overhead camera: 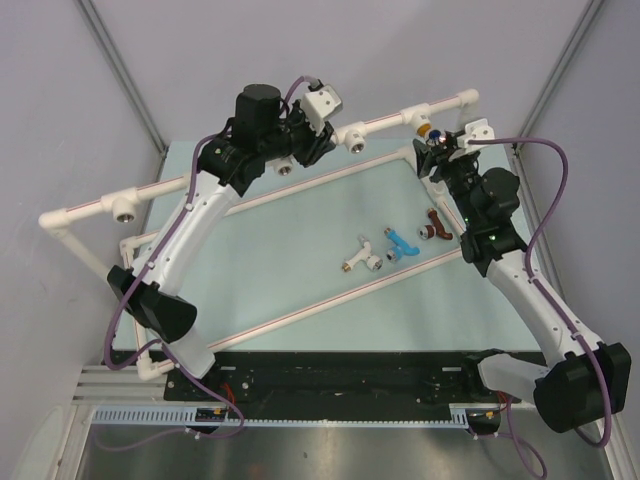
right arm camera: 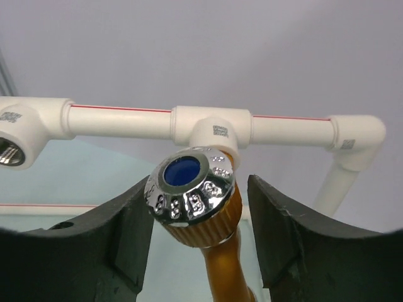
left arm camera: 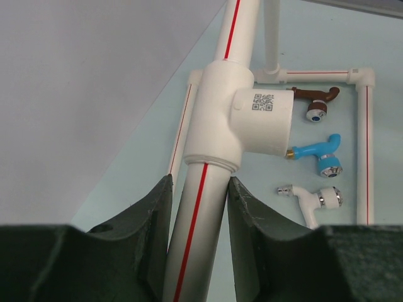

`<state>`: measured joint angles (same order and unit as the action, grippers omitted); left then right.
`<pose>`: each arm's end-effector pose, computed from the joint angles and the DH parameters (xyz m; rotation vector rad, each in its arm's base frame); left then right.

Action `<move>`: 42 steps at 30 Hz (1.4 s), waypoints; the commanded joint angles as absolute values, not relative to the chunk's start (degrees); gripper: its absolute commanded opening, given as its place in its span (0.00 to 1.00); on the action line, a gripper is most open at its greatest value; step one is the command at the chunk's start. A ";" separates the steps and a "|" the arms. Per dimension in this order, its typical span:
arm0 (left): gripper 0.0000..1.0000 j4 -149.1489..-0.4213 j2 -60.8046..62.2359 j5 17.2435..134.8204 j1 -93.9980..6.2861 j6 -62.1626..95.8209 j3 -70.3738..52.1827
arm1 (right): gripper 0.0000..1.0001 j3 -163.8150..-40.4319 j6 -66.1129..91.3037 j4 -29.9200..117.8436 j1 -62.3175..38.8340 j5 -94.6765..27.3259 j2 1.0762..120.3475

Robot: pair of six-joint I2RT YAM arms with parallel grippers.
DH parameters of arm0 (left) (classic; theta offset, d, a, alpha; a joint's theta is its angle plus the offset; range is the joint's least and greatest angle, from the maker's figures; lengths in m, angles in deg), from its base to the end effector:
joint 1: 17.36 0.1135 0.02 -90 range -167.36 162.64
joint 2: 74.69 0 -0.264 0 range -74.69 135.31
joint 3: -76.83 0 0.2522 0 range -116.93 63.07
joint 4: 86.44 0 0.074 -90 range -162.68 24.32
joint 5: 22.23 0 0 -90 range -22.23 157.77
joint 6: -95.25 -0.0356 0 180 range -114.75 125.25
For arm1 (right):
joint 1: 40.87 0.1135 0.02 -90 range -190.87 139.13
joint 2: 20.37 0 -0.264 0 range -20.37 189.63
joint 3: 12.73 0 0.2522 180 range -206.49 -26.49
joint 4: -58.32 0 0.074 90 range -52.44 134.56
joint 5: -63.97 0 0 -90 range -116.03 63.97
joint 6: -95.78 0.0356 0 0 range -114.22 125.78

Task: Install the water faucets

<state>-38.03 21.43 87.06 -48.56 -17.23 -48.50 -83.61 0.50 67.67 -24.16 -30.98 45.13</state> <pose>0.3103 -0.2017 0.4637 1.0598 1.5874 -0.4235 0.2553 0.0798 0.4052 -0.3234 1.2778 0.2266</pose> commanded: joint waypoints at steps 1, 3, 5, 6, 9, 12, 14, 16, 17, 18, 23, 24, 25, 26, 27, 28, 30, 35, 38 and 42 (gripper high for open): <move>0.00 -25.13 23.92 90.80 -51.54 -10.04 -46.53 | 0.53 -85.73 -6.79 74.69 -23.20 -23.58 47.21; 0.00 -25.13 23.57 90.54 -51.63 -9.96 -46.18 | 0.34 -85.73 -4.16 75.84 -23.20 -22.87 47.83; 0.00 -25.13 23.31 90.27 -51.72 -10.04 -45.56 | 0.02 -85.64 -0.22 76.72 -23.20 -21.38 48.27; 0.00 -25.13 22.96 90.10 -51.72 -10.04 -45.39 | 0.00 -85.73 1.28 76.64 -23.20 -20.77 48.27; 0.00 -25.22 22.52 89.92 -51.72 -10.22 -44.68 | 0.00 -85.64 12.65 75.24 -24.25 -18.66 47.75; 0.00 -25.31 22.52 89.92 -51.72 -10.31 -44.42 | 0.00 -85.73 27.15 71.38 -26.54 -17.25 46.69; 0.00 -25.48 22.52 90.36 -51.72 -10.22 -44.50 | 0.00 -85.64 32.91 68.65 -27.68 -15.93 46.17; 0.00 -25.48 22.78 90.71 -51.72 -10.31 -44.59 | 0.00 -85.64 38.89 67.24 -28.30 -14.88 45.90; 0.00 -25.57 22.78 90.80 -51.72 -10.22 -44.59 | 0.00 -85.73 41.18 66.80 -28.74 -14.79 45.90; 0.00 -25.57 22.87 90.89 -51.72 -10.13 -44.68 | 0.00 -85.64 43.20 66.36 -29.26 -14.70 45.99; 0.00 -25.66 22.52 90.71 -51.72 -10.13 -44.42 | 0.00 -85.73 54.63 62.49 -31.81 -14.70 46.60; 0.00 -25.57 22.34 90.71 -51.72 -10.13 -44.33 | 0.00 -85.64 55.87 60.92 -32.16 -14.61 46.78; 0.00 -25.57 22.34 90.62 -51.72 -10.13 -44.24 | 0.00 -85.64 56.57 60.21 -32.43 -14.00 46.87; 0.00 -25.57 22.25 90.45 -51.72 -10.13 -44.15 | 0.00 -85.73 55.97 60.11 -32.61 -13.91 46.95; 0.00 -25.57 22.17 90.36 -51.72 -10.13 -44.07 | 0.00 -85.73 54.75 60.98 -32.61 -13.73 46.87; 0.00 -25.57 22.08 90.18 -51.72 -10.13 -43.89 | 0.00 -85.64 53.26 61.95 -32.52 -14.34 46.61; 0.00 -25.66 21.73 89.57 -51.72 -10.13 -43.89 | 0.01 -85.73 46.15 66.32 -32.26 -18.10 46.25; 0.10 -26.01 21.46 88.08 -51.72 -9.34 -44.94 | 0.49 -85.64 33.75 71.54 -31.99 -24.80 42.57; 0.15 -26.36 21.37 87.28 -51.72 -8.73 -45.65 | 0.70 -85.64 27.07 71.28 -32.25 -27.26 38.89; 0.20 -26.71 21.46 85.79 -51.63 -7.41 -46.79 | 0.86 -85.64 20.12 69.09 -32.87 -29.19 34.04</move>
<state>-39.51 20.97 86.01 -49.91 -16.68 -47.49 -83.79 25.99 64.74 -30.78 -31.47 41.78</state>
